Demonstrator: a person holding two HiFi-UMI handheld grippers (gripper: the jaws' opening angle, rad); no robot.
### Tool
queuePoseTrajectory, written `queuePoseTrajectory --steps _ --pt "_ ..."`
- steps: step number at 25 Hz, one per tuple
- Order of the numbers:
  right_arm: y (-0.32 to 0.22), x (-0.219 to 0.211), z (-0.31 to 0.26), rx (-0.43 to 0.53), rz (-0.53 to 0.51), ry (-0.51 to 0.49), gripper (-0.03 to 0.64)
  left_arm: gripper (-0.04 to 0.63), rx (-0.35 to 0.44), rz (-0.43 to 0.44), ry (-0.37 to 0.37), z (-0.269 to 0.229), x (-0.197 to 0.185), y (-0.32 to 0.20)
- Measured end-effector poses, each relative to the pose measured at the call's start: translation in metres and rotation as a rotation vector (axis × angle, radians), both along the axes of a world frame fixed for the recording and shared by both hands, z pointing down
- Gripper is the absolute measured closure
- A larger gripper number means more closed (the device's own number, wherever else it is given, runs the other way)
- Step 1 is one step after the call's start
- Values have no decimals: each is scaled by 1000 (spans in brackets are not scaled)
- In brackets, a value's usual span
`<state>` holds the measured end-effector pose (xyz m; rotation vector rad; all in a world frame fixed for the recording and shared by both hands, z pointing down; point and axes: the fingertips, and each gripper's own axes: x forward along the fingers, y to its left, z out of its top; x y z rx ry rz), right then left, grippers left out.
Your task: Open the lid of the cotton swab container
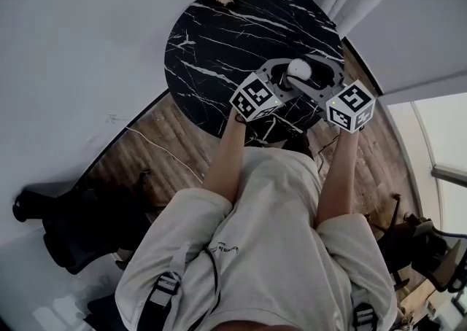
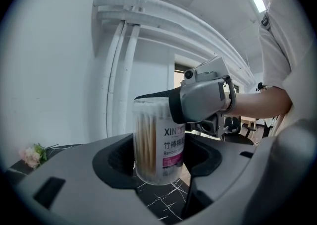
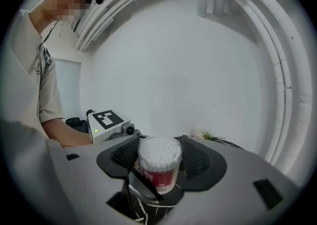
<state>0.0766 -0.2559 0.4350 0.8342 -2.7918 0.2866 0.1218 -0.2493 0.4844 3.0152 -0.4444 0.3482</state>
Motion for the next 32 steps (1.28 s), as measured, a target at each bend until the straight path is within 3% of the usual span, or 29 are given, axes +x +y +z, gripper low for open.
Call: queuePoseTrajectory --steps 6,11,14,22,32 --pt "-1 2 2 -25 3 -8 327 328 5 9 -4 2 1 -1" --pt "0 4 -3 -109 -20 -119 327 330 23 16 -20 3 2 1" --pt "3 6 -3 -113 -33 -105 327 330 25 25 -30 4 5 4" --pt "1 11 -28 117 32 -2 327 330 7 1 -23 5 0 3" --pt "15 13 -45 218 -57 80 327 330 -1 -50 -5 3 -9 -4"
